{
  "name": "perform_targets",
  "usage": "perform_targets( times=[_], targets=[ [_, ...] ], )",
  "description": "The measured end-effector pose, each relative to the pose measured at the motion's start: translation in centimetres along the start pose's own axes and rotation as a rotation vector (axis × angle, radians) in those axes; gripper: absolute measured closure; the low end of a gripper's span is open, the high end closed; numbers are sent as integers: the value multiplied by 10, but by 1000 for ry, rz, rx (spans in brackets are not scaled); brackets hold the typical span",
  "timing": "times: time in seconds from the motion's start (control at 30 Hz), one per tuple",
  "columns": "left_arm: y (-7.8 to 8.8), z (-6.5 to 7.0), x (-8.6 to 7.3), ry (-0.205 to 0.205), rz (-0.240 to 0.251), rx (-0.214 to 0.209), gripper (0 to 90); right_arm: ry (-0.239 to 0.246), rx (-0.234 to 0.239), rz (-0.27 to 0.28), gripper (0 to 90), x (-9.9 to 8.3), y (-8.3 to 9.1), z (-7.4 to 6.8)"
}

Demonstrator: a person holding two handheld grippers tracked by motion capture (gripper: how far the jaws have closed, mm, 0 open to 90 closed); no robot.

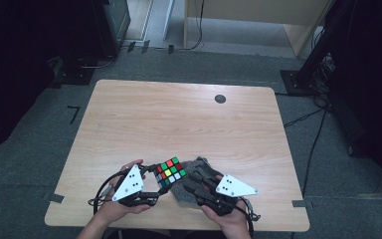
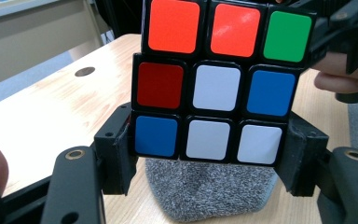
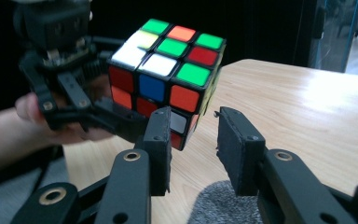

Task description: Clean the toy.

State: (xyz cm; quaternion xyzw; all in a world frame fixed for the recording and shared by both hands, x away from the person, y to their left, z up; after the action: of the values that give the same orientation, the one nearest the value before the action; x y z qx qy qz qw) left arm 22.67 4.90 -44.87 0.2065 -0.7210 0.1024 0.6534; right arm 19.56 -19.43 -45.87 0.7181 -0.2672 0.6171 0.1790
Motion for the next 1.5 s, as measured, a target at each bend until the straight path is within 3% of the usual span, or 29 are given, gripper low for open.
perform_targets(
  times=[0.23, 0.33, 0.73, 0.8, 0.9, 0.97, 1.0, 1.03, 1.1, 1.13, 1.3, 1.37, 1.43, 1.5],
  targets=[
    [-3, 2, -2, 1, -20, -20, 337, 103, -10, -28, 735, -2, -2, -6],
    [-2, 1, -2, 6, -14, -15, 337, 114, -15, -24, 788, -1, -1, -6],
    [-2, 1, -2, 15, -11, -9, 338, 144, -32, -34, 819, -1, -2, -10],
    [-2, 0, -1, 19, -8, -13, 338, 141, -26, -42, 793, -3, -3, -10],
    [0, -2, -1, 15, -10, 1, 338, 146, -15, -58, 611, -5, -4, -10],
    [2, -7, -1, 21, -10, 21, 337, 169, -72, -76, 474, -7, -4, -6],
    [4, -9, -2, 30, -11, 29, 337, 176, -130, -99, 414, -10, -4, -2],
    [4, -11, -2, 33, -14, 34, 338, 179, -186, -132, 363, -14, -5, 3],
    [4, -11, -4, 31, -24, 43, 337, 144, -265, -251, 307, -26, -10, 13],
    [3, -11, -4, 31, -29, 44, 337, 144, -306, -307, 306, -34, -13, 17],
    [-1, -8, -7, 22, -46, 39, 337, 119, -430, -432, 324, -61, -20, 36],
    [-1, -9, -7, 30, -48, 32, 337, 82, -437, -455, 367, -68, -19, 43],
    [-1, -9, -7, 37, -49, 37, 337, 6, -421, -438, 480, -70, -15, 46],
    [-1, -11, -8, 50, -50, 49, 337, 4, -422, -435, 581, -69, -12, 47]
  ],
)
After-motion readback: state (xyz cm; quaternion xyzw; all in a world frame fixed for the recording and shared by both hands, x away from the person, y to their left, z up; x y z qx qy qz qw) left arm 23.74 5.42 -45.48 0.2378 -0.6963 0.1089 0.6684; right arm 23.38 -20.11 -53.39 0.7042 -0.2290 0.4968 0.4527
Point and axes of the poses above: each handheld gripper's, and its own axes: y roughly backward along the jaws, x roughly out of its top, z roughly to its right, the point moved 2 cm from there along -y, roughly forward along the jaws, and after that the axes turned 14 degrees about z, right-handed, at the moved point
